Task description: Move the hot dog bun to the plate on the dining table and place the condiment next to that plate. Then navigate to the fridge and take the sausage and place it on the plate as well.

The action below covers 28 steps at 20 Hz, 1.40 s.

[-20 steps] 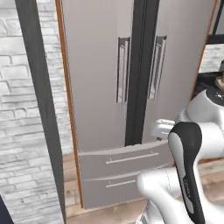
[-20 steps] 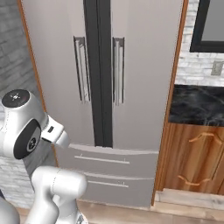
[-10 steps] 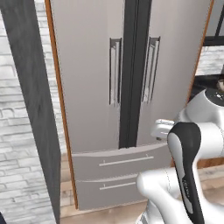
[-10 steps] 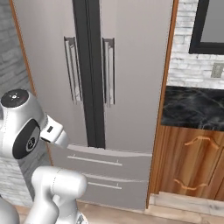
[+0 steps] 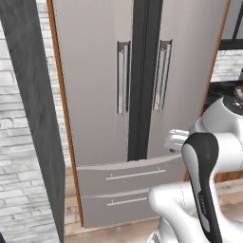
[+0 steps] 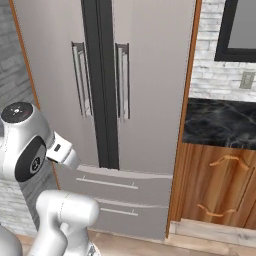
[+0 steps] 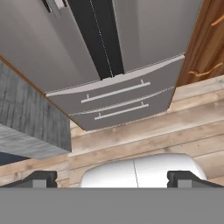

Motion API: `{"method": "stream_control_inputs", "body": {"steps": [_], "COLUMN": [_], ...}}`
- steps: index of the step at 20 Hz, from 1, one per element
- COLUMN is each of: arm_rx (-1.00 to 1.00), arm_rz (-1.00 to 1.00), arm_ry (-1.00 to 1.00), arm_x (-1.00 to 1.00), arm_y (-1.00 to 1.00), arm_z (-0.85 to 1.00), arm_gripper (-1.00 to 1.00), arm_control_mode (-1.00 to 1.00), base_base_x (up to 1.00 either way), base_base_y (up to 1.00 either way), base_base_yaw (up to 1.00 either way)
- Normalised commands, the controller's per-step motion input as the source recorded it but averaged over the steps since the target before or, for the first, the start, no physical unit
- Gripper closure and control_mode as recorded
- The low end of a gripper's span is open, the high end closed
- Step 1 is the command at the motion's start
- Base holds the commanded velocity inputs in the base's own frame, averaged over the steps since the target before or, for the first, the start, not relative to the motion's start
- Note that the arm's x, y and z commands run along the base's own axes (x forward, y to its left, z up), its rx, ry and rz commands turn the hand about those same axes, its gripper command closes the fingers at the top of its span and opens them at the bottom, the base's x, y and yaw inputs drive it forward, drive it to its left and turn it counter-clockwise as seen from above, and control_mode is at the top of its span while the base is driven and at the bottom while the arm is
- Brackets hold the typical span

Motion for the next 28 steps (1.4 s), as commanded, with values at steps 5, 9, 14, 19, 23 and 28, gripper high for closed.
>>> {"method": "stream_control_inputs", "body": {"steps": [5, 9, 14, 19, 23, 28], "arm_rx": [0.0, 0.0, 0.0, 0.0, -0.04, -0.13], "arm_rz": [0.0, 0.0, 0.0, 0.0, 0.0, 0.0], "arm_ry": [0.0, 0.0, -0.02, -0.14, -0.19, -0.27], "arm_x": [0.0, 0.0, 0.1, 0.95, 0.8, 0.61], "arm_y": [0.0, 0.0, 0.0, -0.19, -0.19, -0.26], "arm_z": [0.0, 0.0, 0.03, 0.48, 0.47, 0.52], "arm_gripper": [-1.0, -1.0, -1.0, -1.0, -1.0, -1.0], "arm_control_mode": [1.0, 1.0, -1.0, -1.0, -1.0, -1.0], "base_base_x": [-0.21, -0.28, -0.04, 0.0, 0.0, 0.0], "base_base_y": [0.0, 0.0, 0.0, 0.0, 0.0, 0.0], "base_base_yaw": [-0.02, -0.03, -0.01, 0.0, 0.0, 0.0]}}
